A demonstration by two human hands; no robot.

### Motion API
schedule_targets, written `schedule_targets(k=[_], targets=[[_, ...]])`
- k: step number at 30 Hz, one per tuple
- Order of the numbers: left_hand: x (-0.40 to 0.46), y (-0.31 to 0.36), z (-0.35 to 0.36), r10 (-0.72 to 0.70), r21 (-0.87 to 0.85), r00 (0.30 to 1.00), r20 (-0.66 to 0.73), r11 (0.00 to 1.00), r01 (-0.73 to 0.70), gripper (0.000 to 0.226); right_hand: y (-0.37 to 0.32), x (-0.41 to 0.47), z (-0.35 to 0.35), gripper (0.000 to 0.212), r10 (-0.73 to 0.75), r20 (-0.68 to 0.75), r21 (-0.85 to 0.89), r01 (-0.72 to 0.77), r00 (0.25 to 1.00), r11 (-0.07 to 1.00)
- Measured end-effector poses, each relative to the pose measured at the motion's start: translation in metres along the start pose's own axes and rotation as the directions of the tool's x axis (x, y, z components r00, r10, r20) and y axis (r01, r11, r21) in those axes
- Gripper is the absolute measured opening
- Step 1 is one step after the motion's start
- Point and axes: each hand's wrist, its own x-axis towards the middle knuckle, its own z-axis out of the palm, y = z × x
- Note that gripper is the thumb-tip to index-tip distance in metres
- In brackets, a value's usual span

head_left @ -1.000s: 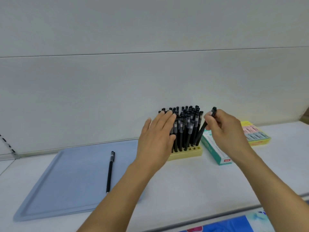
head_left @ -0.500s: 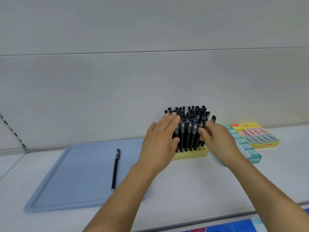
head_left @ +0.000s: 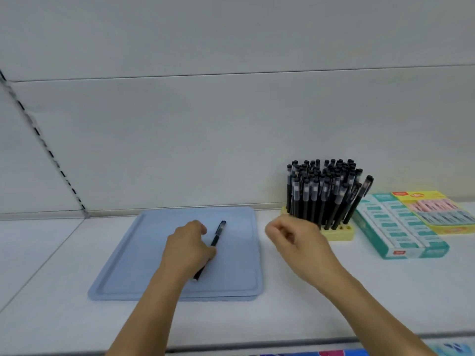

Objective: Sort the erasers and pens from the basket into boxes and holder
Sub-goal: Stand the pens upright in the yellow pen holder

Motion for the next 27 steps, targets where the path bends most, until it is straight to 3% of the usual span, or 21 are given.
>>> schedule_targets(k=[2, 4, 8, 11, 13, 16, 19, 21, 27], targets=[[-0.01, 0.008, 0.004, 0.094, -0.355, 0.995, 0.036, 0.932, -0.076, 0.026, -0.004, 0.001, 0.007, 0.018, 0.059, 0.124, 0.06, -0.067, 0.991, 0.996], [-0.028, 0.026, 0.01, 0.246, -0.614, 0.967, 0.071, 0.775, -0.152, 0.016, -0.005, -0.001, 0.005, 0.017, 0.084, 0.118, 0.221, -0.109, 0.989, 0.969], [-0.043, 0.063, 0.032, 0.428, -0.732, 0.901, 0.074, 0.637, -0.242, 0.013, -0.003, -0.008, -0.022, 0.015, 0.08, -0.013, 0.359, -0.07, 0.997, 0.931], [-0.043, 0.088, 0.047, 0.503, -0.71, 0.863, 0.041, 0.623, -0.329, 0.009, 0.001, -0.013, -0.046, 0.011, 0.069, -0.012, 0.271, -0.063, 0.998, 0.961], [-0.044, 0.104, 0.056, 0.539, -0.654, 0.842, 0.004, 0.639, -0.406, 0.008, 0.006, -0.015, -0.059, 0.014, 0.055, -0.053, 0.112, -0.048, 0.997, 0.993], [-0.042, 0.113, 0.066, 0.522, -0.516, 0.847, -0.102, 0.7, -0.494, 0.019, 0.018, -0.014, -0.082, 0.02, 0.044, -0.296, -0.073, -0.068, 0.954, 0.995], [-0.035, 0.107, 0.069, 0.484, -0.328, 0.863, -0.146, 0.799, -0.504, 0.042, 0.042, -0.007, -0.108, 0.012, 0.078, -0.503, -0.06, -0.125, 0.861, 0.99], [-0.03, 0.102, 0.07, 0.446, -0.279, 0.887, -0.123, 0.842, -0.462, 0.052, 0.057, -0.002, -0.114, 0.01, 0.079, -0.521, -0.05, -0.123, 0.85, 0.991], [-0.027, 0.105, 0.077, 0.405, -0.276, 0.911, -0.083, 0.869, -0.411, 0.058, 0.075, 0.012, -0.107, 0.012, 0.027, -0.416, -0.159, -0.101, 0.909, 0.982]])
